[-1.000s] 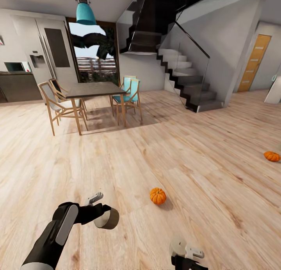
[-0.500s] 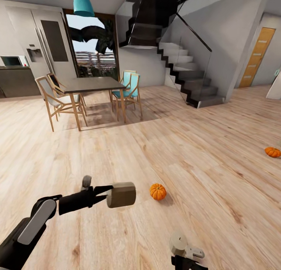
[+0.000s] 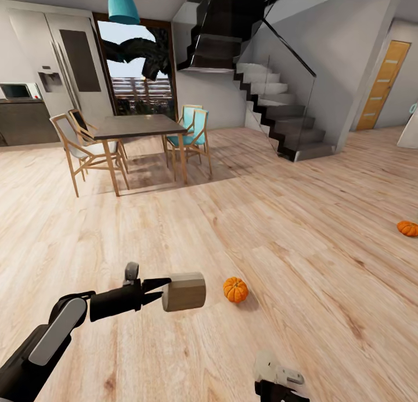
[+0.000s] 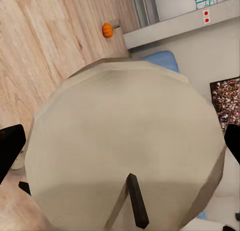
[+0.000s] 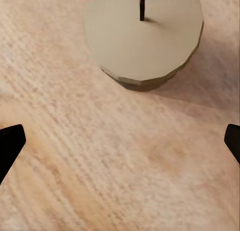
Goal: Place each of the two pumpkins and all three candles from the living room inside a cabinet in the living room (use any cabinet), then make sure every cabinet is closed, and position the cauldron so it is next to a table in the living room.
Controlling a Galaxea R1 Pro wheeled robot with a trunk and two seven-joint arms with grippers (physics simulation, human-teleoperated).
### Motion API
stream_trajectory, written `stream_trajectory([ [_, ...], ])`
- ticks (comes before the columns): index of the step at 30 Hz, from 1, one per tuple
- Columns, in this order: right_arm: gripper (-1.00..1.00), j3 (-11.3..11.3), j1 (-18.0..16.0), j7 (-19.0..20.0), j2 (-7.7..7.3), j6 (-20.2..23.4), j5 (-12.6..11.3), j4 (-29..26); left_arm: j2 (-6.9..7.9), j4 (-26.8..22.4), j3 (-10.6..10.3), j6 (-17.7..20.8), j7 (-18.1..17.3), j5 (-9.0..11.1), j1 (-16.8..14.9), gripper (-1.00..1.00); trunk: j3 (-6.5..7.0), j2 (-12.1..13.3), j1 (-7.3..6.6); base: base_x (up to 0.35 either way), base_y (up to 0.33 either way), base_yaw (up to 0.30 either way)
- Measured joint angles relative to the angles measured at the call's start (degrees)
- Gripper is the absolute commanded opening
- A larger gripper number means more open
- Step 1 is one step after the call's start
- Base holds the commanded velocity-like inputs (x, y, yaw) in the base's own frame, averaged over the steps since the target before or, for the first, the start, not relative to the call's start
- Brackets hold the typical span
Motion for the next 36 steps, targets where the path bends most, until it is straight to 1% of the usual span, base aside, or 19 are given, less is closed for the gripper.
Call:
stream_trajectory([
  [1,1.0,0.0,0.0,0.0,0.0,-0.03,0.01,0.0,-0.15,0.96,-0.19,-0.13,0.22,-0.05,0.01,-1.0,0.0,0.0,-0.01,0.21,0.0,0.0],
  [2,1.0,0.0,0.0,0.0,0.0,-0.04,0.02,0.0,-0.21,1.56,-0.26,-0.38,0.24,-0.77,0.0,-1.0,0.0,0.0,0.0,0.108,0.0,0.0],
  [4,1.0,0.0,0.0,0.0,-0.02,-0.04,0.03,0.0,-0.27,1.79,-0.3,-0.2,0.06,0.08,0.0,-1.0,0.0,0.0,0.02,0.056,0.0,0.0],
  [11,1.0,0.01,0.0,0.13,-0.08,-0.11,0.04,-0.1,-0.29,2.02,-0.4,-0.26,0.05,-0.19,0.0,-1.0,0.0,0.0,0.01,0.143,0.0,0.0],
  [17,1.0,0.0,0.01,0.15,-0.1,-2.86,0.19,-0.25,-0.29,2.07,-0.41,-0.29,0.03,-0.22,0.0,-1.0,0.0,0.0,0.0,0.132,-0.06,0.0],
  [24,1.0,0.0,0.01,0.15,-0.1,-3.48,0.21,-0.27,-0.29,1.99,-0.41,-0.25,0.06,-0.16,0.0,-1.0,0.0,0.0,0.02,0.046,-0.027,0.0],
  [25,1.0,0.32,0.01,0.23,-0.17,-3.77,0.32,-0.46,-0.03,1.66,-0.75,0.09,-0.26,0.13,0.16,-1.0,0.0,0.0,0.02,0.0,0.0,0.0],
  [27,1.0,0.35,0.01,0.22,-0.18,-4.07,0.29,-0.47,-0.02,1.16,-1.22,0.18,-0.18,0.73,0.17,-1.0,0.0,0.0,0.02,0.0,0.0,0.0],
  [29,1.0,0.35,0.01,0.22,-0.18,-4.07,0.29,-0.47,-0.02,1.16,-1.22,0.14,-0.16,0.55,0.17,-1.0,0.0,0.0,0.02,0.0,0.0,0.0],
  [31,1.0,0.38,0.01,0.22,-0.22,-4.0,0.33,-0.46,-0.14,1.13,-1.21,0.14,-0.49,0.81,0.22,-1.0,0.0,0.0,0.02,0.0,0.0,0.0],
  [36,1.0,0.51,0.01,0.21,-0.2,-4.3,1.02,-0.46,-0.36,1.28,-1.29,0.01,-2.11,2.53,0.47,-1.0,0.0,0.0,0.02,0.0,0.0,0.0],
])
